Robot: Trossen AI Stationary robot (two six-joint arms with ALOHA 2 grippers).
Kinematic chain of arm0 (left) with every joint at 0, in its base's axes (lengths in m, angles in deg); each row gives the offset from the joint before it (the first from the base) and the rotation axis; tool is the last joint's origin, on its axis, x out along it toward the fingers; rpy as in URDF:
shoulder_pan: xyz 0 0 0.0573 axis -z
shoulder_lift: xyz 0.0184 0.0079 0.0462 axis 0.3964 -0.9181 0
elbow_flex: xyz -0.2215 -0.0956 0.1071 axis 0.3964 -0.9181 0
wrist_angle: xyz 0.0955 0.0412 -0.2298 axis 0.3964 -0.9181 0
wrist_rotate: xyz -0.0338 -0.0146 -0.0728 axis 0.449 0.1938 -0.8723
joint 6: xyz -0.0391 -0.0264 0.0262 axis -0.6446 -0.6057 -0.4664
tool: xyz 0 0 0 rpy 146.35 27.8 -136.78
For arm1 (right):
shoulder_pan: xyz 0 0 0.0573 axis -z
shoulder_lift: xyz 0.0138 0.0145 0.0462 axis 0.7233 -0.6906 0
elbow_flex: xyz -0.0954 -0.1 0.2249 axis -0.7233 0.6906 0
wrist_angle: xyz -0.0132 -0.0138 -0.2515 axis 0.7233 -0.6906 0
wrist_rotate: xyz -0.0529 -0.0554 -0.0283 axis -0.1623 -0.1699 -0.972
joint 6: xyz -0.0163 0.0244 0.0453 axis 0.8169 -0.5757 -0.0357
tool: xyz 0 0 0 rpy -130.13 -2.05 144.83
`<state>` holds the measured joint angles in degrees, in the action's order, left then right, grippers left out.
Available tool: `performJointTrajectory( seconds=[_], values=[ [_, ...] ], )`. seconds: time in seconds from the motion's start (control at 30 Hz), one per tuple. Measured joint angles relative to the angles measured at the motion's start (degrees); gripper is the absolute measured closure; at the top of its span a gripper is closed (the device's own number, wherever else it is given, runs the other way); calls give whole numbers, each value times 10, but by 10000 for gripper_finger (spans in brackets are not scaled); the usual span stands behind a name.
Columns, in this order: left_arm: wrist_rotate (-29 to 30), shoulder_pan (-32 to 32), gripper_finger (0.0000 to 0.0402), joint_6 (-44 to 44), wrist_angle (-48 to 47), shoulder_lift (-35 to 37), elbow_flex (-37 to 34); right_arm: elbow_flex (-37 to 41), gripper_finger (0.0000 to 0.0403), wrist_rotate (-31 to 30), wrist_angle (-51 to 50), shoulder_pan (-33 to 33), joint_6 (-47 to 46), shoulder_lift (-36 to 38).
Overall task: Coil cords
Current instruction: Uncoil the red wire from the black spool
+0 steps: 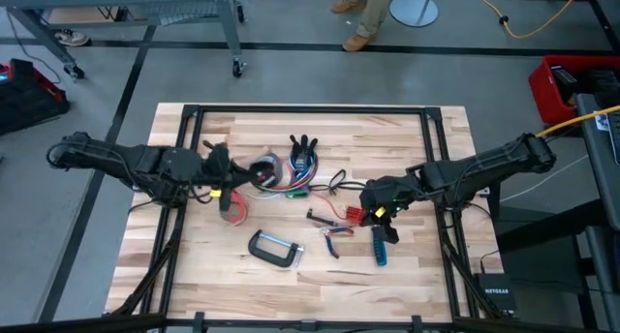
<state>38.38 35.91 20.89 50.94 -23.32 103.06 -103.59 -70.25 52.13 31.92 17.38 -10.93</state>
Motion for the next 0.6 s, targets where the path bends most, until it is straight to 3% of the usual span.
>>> performJointTrajectory(
  seconds=[0.3,0.47,0.6],
  values=[
    [57,0,401,32,-28,88,0,0,396,-1,-12,0,-2,9],
    [42,0,401,-106,-138,125,0,0,396,-38,-7,2,1,27],
    [-40,0,401,-255,-184,129,0,0,396,-108,-3,2,17,48]
  ],
)
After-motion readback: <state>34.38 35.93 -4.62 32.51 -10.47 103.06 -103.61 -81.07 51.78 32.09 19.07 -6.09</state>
